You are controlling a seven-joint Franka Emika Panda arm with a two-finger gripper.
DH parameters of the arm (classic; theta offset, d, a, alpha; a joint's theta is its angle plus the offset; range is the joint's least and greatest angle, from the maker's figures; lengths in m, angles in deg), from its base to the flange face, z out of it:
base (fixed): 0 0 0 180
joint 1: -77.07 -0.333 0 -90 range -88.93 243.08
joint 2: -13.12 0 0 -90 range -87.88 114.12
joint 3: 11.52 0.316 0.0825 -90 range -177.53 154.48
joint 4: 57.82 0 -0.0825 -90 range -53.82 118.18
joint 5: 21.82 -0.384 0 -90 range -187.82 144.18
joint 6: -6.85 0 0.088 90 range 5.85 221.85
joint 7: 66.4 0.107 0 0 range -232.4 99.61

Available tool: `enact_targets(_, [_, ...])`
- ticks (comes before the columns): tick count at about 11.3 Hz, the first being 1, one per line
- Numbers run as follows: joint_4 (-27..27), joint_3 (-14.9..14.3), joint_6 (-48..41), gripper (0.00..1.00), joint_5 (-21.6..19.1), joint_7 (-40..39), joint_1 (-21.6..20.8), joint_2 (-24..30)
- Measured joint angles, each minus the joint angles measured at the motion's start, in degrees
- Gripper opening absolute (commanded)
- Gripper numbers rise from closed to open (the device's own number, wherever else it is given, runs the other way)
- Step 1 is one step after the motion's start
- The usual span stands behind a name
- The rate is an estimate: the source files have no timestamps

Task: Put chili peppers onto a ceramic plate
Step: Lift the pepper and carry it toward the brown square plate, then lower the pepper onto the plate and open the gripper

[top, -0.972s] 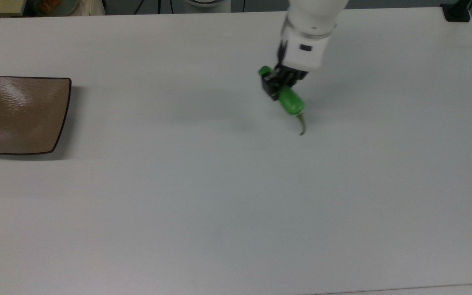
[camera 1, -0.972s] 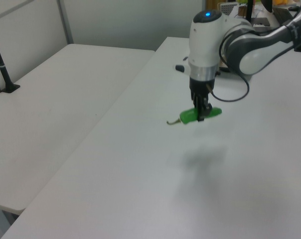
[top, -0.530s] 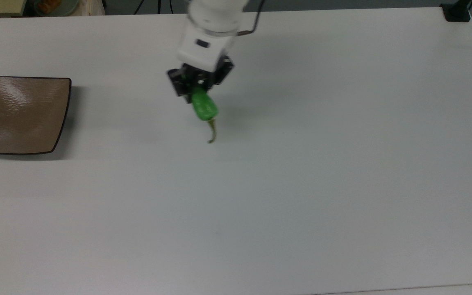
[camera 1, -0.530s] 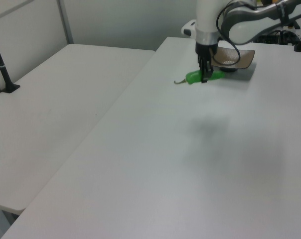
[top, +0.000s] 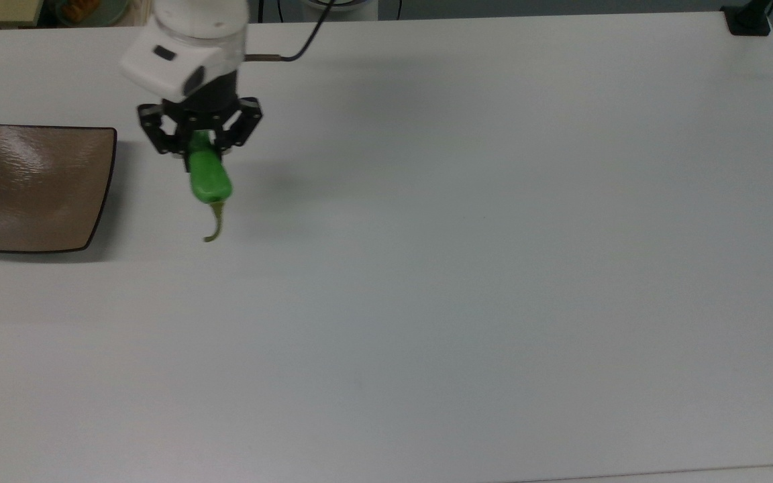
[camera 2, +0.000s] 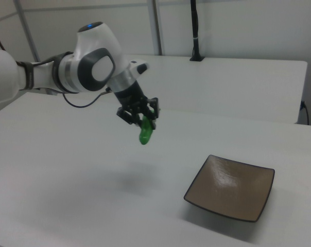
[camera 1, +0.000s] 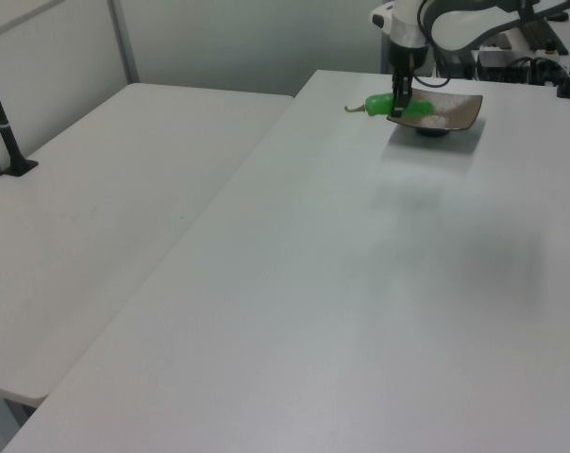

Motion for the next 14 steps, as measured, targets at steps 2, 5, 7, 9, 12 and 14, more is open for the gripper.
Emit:
enact_targets(2, [0.1, -0.1, 3.9, 0.32, -0.4, 0.0, 3.5, -0.3])
enact_targets(5, [0.8, -0.2, 11.6, 0.32, -4.5, -0.2, 9.3, -2.3])
enact_targets(7, [0.7, -0.3, 15.8, 0.32, -6.7, -0.3, 12.2, -5.1])
enact_targets(9, [0.7, -0.3, 17.8, 0.37, -7.3, -0.3, 14.4, -7.1])
enact_targets(12, [0.7, -0.3, 17.9, 1.0, -7.3, -0.3, 17.4, -8.3])
enact_targets(14, [0.7, -0.3, 17.9, 1.0, -7.3, -0.3, 18.4, -9.1])
